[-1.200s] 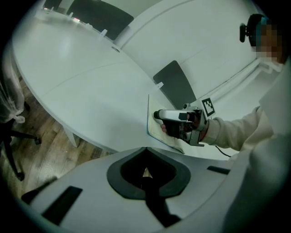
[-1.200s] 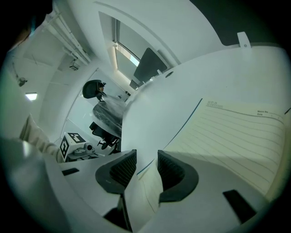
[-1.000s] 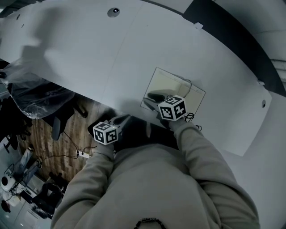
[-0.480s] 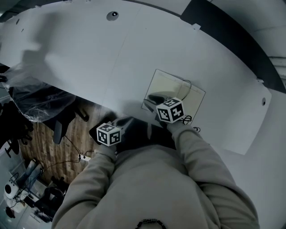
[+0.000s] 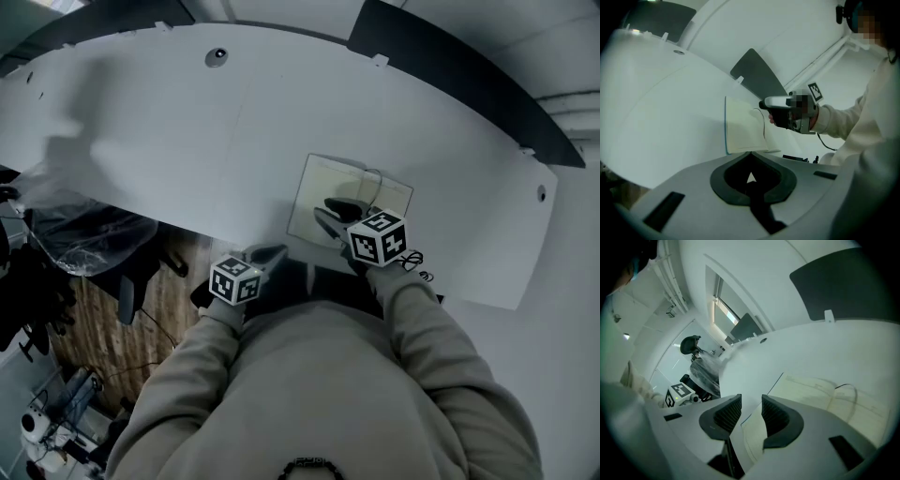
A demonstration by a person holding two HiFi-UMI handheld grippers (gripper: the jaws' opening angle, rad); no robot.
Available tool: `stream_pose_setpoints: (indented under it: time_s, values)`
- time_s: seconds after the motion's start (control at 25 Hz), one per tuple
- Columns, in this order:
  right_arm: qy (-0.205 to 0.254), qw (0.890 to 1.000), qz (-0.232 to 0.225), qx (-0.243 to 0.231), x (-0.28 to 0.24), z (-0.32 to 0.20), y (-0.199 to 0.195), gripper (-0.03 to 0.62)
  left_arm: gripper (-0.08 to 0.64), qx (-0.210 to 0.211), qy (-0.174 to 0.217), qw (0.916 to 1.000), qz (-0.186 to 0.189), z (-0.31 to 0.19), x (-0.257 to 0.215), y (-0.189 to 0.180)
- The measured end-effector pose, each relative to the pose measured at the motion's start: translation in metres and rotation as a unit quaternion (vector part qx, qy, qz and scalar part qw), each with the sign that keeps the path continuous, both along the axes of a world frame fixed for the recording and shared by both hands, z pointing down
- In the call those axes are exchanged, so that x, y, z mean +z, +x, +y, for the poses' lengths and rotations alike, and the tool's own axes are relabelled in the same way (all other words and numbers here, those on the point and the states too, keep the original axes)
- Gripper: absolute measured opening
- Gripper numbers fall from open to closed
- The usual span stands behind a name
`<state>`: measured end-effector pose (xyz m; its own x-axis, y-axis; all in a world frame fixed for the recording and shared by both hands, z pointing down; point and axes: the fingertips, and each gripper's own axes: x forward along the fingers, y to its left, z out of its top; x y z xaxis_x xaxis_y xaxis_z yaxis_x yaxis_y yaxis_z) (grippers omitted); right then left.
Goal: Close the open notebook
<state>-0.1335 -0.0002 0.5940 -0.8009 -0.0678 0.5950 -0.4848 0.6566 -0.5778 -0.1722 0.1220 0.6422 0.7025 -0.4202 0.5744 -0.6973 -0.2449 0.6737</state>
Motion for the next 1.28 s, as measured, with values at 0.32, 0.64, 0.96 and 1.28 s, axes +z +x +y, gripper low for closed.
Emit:
stream_pose_setpoints:
  time_s: [0.32, 0.64, 0.96, 1.28]
  values:
    - [0.025, 0.998, -0.026, 0.047, -0.054, -0.039, 0.087, 0.138, 0.002, 0.042, 0.037, 0.9984, 0.001, -0.052, -0.032, 0.017]
    - [0.033, 0.994, -0.017, 0.104, -0.067, -0.042, 0.149, 0.106, 0.002, 0.065, 0.065, 0.9957, 0.002, -0.088, -0.060, 0.028]
    - [0.051, 0.991, -0.025, 0.120, -0.091, -0.041, 0.157, 0.095, 0.002, 0.089, 0.074, 0.9932, 0.002, -0.100, -0.081, 0.039]
    - [0.058, 0.989, -0.033, 0.128, -0.101, -0.040, 0.175, 0.095, 0.002, 0.090, 0.092, 0.9916, 0.009, -0.117, -0.099, 0.063]
